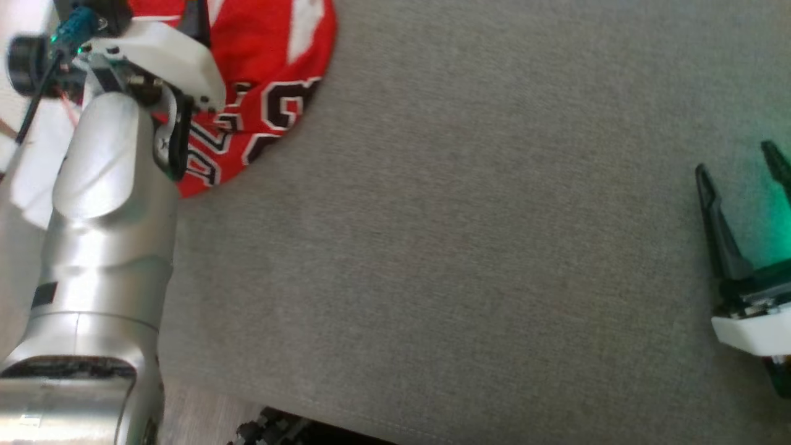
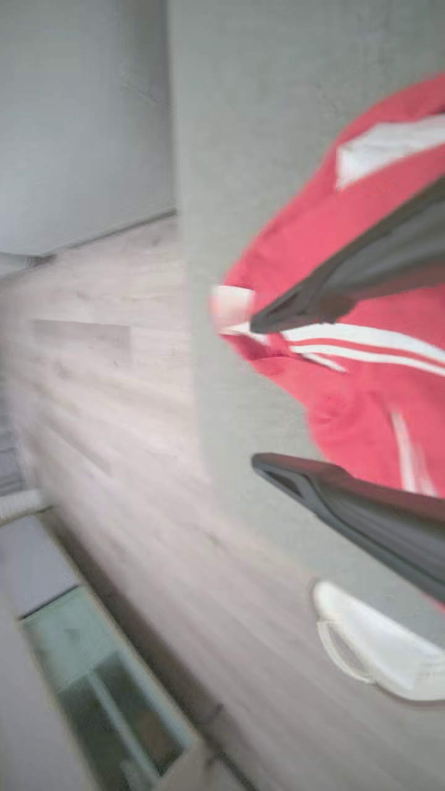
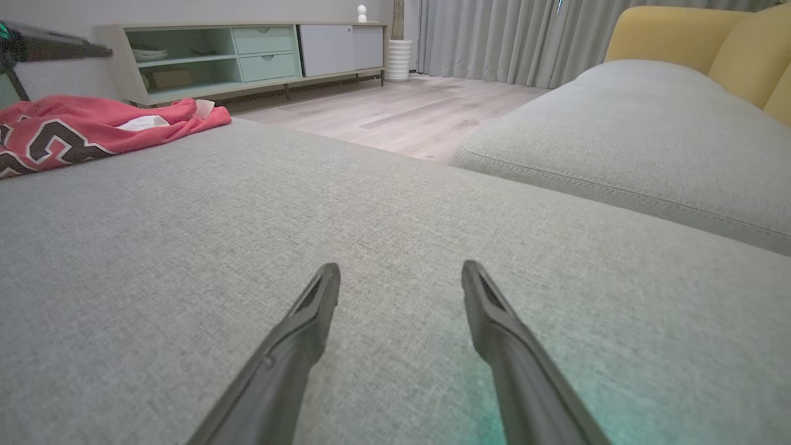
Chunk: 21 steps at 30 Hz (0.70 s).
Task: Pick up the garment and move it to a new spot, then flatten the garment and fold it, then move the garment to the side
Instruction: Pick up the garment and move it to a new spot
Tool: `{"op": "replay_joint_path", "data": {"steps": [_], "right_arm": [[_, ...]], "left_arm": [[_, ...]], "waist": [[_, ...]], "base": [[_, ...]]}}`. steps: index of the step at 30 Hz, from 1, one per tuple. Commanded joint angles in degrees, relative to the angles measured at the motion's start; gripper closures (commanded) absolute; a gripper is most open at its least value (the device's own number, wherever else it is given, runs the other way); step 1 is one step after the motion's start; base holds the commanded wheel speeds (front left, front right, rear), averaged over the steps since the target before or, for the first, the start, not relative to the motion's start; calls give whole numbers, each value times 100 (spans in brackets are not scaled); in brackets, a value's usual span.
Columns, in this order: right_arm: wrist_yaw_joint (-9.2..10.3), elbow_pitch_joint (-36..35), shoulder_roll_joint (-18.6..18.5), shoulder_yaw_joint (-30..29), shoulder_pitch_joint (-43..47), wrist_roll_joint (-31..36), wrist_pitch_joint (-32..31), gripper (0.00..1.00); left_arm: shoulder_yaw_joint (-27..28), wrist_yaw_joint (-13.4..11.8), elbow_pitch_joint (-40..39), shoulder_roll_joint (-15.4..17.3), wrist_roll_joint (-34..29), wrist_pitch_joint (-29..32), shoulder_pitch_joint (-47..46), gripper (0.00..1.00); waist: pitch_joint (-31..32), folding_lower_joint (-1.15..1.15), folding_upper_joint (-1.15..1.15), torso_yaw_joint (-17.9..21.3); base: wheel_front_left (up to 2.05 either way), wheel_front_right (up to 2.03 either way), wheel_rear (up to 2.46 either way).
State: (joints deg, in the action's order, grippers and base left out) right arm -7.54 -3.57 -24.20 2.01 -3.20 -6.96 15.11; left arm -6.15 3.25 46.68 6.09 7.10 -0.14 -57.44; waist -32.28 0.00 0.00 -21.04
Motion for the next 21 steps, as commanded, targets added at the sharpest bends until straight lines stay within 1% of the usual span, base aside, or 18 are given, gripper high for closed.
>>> {"op": "replay_joint_path", "data": {"steps": [1,5,6,7,8,10,15,18,21], "right_arm": [[5,65,-139,92,36,15,-11,0],[5,38,-145,118,-37,23,-11,0],[5,41,-135,131,-57,24,-11,0],[5,43,-122,141,-80,24,-11,0],[5,48,-107,148,-106,24,-11,0],[5,65,-77,158,-158,23,-11,0],[5,162,72,221,-239,17,-11,0],[5,251,271,293,-288,-8,-11,0],[5,337,529,381,-318,-20,-11,0]], "left_arm": [[148,38,47,323,7,109,-115,0],[108,179,824,326,134,509,-258,0],[94,216,964,324,167,556,-281,4],[85,246,1072,327,196,557,-306,55],[73,268,1160,337,216,520,-327,100],[23,295,1281,379,207,363,-377,100],[-76,271,1333,548,98,-319,-582,100],[-139,250,1302,645,33,-646,-688,100],[-221,272,1187,763,-26,-842,-803,100]], "waist": [[-198,0,0,168],[-283,0,0,242],[-286,0,0,257],[-285,0,0,270],[-280,0,0,282],[-252,0,0,301],[22,0,0,363],[386,0,0,469],[812,0,0,643]], "base": [[0,0,0],[0,0,0],[0,0,0],[0,0,0],[0,0,0],[0,0,0],[0,0,0],[0,0,0],[0,0,0]]}}
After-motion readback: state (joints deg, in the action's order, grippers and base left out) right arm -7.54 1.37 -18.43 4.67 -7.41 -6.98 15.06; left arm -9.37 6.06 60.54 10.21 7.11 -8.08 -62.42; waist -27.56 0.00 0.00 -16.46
